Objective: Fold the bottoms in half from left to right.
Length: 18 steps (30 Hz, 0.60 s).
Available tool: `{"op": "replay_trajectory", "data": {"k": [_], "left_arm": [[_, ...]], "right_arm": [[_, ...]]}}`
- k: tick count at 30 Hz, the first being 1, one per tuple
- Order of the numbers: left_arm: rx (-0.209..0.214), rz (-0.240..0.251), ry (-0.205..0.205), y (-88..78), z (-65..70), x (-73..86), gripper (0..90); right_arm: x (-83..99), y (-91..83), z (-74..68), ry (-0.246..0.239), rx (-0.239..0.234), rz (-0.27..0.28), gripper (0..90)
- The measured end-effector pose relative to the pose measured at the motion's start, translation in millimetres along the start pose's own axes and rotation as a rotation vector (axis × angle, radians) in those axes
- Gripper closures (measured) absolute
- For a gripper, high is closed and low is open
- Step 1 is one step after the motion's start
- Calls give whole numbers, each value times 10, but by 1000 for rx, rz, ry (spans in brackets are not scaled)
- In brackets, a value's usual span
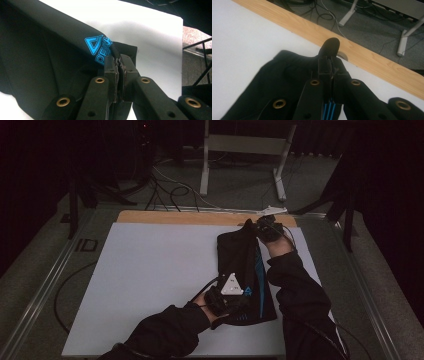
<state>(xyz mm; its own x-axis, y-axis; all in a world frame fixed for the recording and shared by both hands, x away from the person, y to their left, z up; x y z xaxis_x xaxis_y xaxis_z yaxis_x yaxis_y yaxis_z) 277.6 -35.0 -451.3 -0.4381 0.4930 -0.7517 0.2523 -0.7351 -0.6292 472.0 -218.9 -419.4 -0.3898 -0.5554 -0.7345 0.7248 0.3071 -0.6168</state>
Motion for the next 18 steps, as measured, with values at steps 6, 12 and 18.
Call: {"op": "replay_trajectory", "data": {"k": [6,12,18], "left_arm": [[7,-15,-11,122,-4,2,857],[23,-38,-32,237,-24,41,856],[25,-53,-44,346,-43,71,854]], "right_arm": [[153,83,43,11,14,-15,883],[306,200,39,-2,22,-57,882],[392,252,48,-16,39,-76,881]]}}
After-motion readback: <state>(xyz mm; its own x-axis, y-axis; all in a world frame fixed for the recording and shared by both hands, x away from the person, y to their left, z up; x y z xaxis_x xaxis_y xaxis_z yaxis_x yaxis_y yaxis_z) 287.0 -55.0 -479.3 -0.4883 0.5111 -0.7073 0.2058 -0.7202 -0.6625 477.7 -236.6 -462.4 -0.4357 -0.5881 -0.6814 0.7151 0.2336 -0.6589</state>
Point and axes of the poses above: each handheld gripper's, and its own axes: y roughly forward along the jaws, x roughly out of its underside, z roughly to its right, the point moved 1 cm from there along y, roughly forward along the jaws, and after that the axes turned 10 degrees about -y, right-handed, at the moved point
